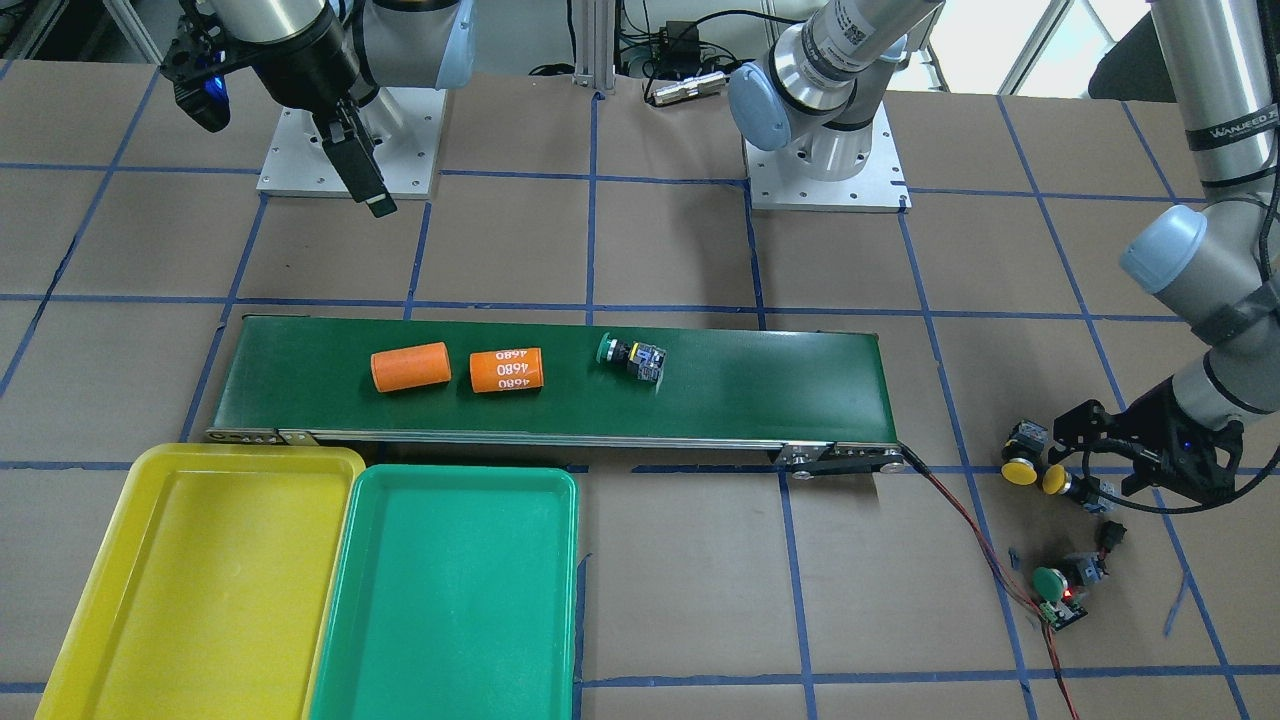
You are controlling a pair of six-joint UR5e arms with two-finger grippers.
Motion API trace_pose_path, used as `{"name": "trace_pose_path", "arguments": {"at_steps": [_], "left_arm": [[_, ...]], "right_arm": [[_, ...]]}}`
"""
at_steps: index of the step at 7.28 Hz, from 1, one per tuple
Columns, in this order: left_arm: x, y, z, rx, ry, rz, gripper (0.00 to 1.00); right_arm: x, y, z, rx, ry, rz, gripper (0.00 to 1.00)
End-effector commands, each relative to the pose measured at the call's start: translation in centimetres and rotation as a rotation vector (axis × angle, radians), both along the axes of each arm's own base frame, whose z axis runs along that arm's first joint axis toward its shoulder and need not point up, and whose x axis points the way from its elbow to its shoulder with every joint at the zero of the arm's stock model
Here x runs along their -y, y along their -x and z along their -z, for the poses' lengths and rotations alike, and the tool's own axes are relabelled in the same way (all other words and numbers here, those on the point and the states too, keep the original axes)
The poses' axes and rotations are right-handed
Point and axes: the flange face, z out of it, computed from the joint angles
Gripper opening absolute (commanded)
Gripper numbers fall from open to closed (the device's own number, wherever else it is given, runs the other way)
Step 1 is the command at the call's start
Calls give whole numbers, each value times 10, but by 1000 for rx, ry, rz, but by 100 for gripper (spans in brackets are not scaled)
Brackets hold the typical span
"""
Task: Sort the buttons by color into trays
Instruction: 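Grasp a yellow-capped button with the left gripper while the right gripper reaches over the belt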
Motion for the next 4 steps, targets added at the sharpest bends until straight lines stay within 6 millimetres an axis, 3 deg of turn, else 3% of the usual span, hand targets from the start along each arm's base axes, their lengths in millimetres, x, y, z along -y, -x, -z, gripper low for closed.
{"name": "trace_pose_path", "arguments": {"at_steps": [1,2,3,4], "left_arm": [[-27,22,22,-39,-57,-67,100],[-40,30,33,-46,-67,-61,100],[-41,32,33,-30,-50,-59,97],[-44,34,36,-35,-57,-59,88]], "right_arm": [[-5,-18,20,-2,26,64,100],[-7,-21,23,1,31,72,100],[-7,-23,26,2,25,97,100],[-1,-25,31,3,18,158,100]]}}
